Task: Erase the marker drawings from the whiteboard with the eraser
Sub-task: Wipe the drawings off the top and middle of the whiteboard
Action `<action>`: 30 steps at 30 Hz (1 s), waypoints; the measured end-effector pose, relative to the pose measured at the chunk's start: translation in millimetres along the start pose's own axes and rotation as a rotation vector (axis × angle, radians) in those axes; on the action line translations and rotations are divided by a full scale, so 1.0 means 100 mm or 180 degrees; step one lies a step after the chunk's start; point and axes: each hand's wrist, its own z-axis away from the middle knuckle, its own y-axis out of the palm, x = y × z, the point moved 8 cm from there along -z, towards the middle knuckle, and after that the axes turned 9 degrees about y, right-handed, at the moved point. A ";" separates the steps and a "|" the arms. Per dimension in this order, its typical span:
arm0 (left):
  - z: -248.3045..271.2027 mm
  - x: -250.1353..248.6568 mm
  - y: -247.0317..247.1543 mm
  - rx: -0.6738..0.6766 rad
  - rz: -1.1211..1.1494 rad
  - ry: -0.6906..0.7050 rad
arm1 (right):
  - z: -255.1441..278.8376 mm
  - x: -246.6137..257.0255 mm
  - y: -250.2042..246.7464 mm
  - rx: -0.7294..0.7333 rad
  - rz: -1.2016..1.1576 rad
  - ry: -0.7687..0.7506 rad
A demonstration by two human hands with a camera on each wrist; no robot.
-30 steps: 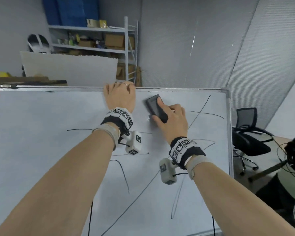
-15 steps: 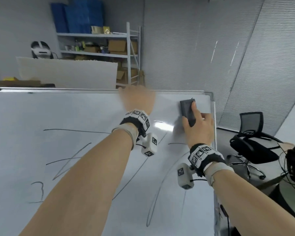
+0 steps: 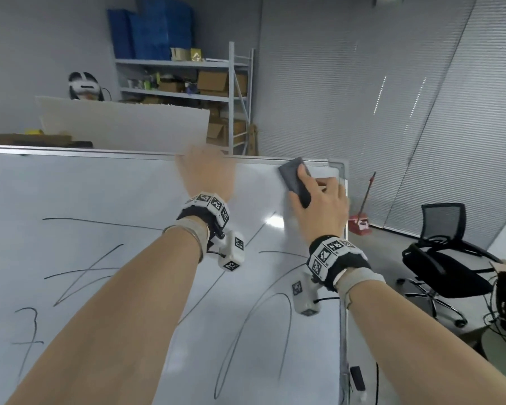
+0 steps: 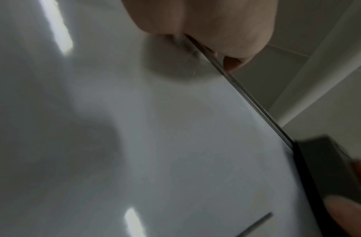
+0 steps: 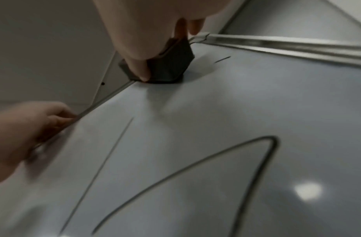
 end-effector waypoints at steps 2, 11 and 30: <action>0.00 -0.03 0.04 0.0007 0.0007 -0.0005 | -0.03 -0.34 -0.07 -0.0086 0.0009 0.0468; 0.00 -0.06 0.14 -0.0128 -0.0155 0.0080 | -0.03 0.09 0.12 0.0369 -0.0167 -0.0112; -0.08 -0.01 0.28 0.0209 -0.0168 0.0279 | 0.63 0.02 0.40 0.0598 -0.0408 0.0330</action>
